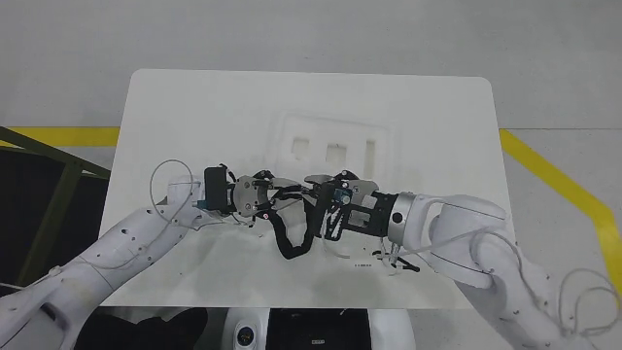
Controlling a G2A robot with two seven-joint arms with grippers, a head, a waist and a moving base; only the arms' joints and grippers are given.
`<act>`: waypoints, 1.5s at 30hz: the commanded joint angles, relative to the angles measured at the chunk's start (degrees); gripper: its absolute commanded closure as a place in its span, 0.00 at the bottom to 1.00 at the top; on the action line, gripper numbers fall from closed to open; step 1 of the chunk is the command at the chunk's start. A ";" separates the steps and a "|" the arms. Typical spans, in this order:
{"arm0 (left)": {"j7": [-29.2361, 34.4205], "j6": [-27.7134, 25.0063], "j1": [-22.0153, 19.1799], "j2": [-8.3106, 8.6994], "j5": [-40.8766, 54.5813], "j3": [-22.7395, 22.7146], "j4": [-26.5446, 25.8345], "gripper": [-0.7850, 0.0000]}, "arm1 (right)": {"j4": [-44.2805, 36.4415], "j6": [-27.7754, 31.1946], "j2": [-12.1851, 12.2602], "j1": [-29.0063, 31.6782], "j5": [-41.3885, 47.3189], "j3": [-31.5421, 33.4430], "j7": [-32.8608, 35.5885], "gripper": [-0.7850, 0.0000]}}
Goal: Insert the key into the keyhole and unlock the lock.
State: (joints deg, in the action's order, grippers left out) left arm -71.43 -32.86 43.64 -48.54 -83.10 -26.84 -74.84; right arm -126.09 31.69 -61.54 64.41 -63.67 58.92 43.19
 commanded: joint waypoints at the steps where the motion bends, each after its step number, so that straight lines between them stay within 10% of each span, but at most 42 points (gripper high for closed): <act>1: -0.28 0.28 -0.39 0.09 -0.07 0.53 0.06 1.00 | 0.03 -2.36 -0.21 -0.58 2.65 -0.35 2.03 1.00; 5: -0.69 0.69 -1.02 0.26 -0.11 1.44 0.36 1.00 | 0.28 -6.76 -0.64 -1.65 7.06 -1.09 5.12 0.96; 8: -0.95 0.95 -1.41 0.39 -0.08 2.01 0.53 1.00 | 0.54 -9.31 -0.92 -2.33 10.76 -1.37 6.59 0.49; 9: -1.06 1.06 -1.51 0.45 0.02 2.16 0.65 1.00 | 0.64 -9.56 -0.97 -2.60 11.71 -1.42 7.14 0.00; 16: -1.58 1.58 -2.12 0.82 0.53 3.16 0.97 1.00 | 0.45 -8.71 -0.92 -3.07 14.21 0.10 5.79 0.00; 29: -1.90 1.90 -3.03 1.58 1.89 4.55 0.61 1.00 | -4.55 7.45 1.34 4.04 -8.16 5.08 -2.44 0.00; 45: -2.15 2.15 -4.01 1.77 2.56 6.37 0.55 1.00 | -7.38 5.19 1.22 5.25 -24.66 0.86 -7.10 0.35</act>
State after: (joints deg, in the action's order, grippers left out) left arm -73.55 -30.74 39.69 -46.78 -80.58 -20.59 -74.30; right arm -133.34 36.84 -60.32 69.66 -87.73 59.89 36.21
